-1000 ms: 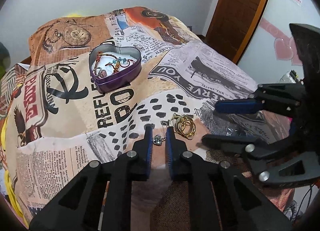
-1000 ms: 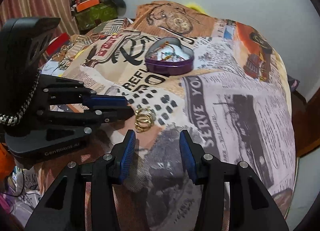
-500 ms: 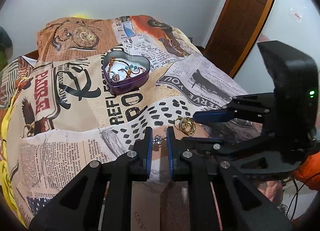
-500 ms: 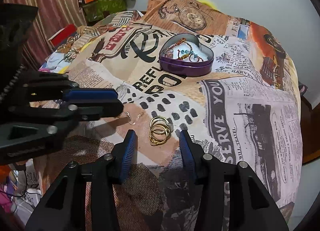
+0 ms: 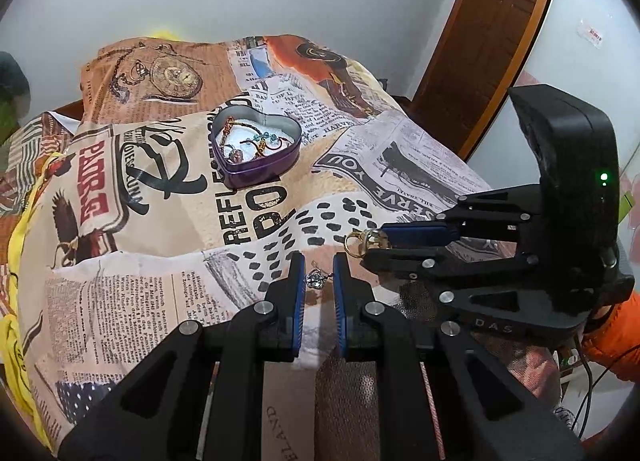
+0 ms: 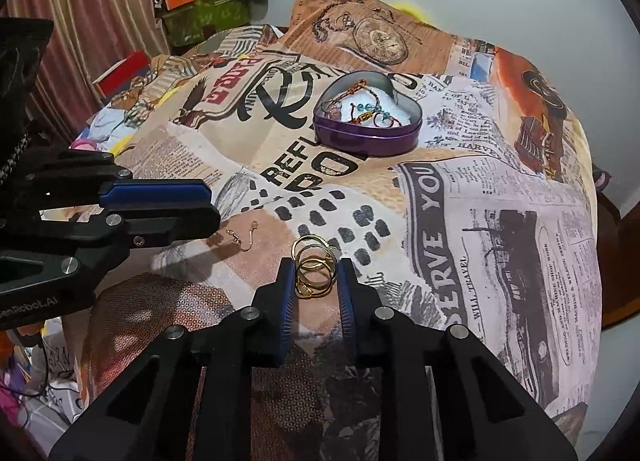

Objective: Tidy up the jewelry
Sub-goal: 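Grasp the silver ring with the left tool while the right tool grasps a gold hoop, then lower the silver ring and gold hoop into the heart tin and open both tools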

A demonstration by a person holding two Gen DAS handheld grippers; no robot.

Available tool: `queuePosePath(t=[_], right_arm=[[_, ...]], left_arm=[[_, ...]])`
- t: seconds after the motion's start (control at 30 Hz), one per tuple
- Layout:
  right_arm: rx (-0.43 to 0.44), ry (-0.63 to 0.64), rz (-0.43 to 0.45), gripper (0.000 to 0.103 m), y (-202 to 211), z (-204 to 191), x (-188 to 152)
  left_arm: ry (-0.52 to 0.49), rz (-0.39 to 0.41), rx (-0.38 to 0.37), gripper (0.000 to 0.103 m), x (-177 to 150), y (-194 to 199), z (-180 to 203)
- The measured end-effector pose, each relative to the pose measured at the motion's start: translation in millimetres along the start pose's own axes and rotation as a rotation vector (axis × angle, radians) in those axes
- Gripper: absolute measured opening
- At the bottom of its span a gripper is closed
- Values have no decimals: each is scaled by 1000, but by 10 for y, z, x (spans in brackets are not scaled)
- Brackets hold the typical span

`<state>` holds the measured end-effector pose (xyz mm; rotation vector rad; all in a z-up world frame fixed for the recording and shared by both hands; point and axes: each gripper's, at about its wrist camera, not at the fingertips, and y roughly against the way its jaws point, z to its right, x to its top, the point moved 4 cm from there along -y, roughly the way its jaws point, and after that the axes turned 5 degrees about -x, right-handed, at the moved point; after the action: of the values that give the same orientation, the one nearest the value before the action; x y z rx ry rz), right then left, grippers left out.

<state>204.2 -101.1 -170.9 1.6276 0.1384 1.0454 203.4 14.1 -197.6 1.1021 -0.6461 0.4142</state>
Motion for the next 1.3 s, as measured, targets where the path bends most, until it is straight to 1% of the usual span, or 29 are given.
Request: queuePosePath(t=[0.17, 0.33, 0.57, 0.7, 0.87, 1.1, 1.23, 1.3], right_arm=[[8, -8, 12, 19, 94, 39, -2], [-2, -8, 20, 19, 159, 67, -48], [-9, -71, 58, 19, 314, 280, -19], [-24, -89, 92, 19, 399, 378, 63], [-29, -103, 134, 19, 463, 468, 198], [-19, -117, 172, 19, 425, 561, 412], [-10, -119, 190, 19, 375, 593, 564], [-9, -114, 195, 19, 342, 600, 635]], left_arm=[[3, 22, 11, 12, 73, 96, -10], [5, 40, 17, 12, 127, 160, -2], [-1, 51, 27, 12, 187, 170, 30], [-10, 64, 34, 12, 270, 178, 46], [-22, 96, 46, 12, 447, 202, 32], [-24, 137, 65, 12, 710, 182, -53], [-26, 146, 72, 12, 822, 118, -112], [-29, 148, 90, 12, 876, 62, -155]])
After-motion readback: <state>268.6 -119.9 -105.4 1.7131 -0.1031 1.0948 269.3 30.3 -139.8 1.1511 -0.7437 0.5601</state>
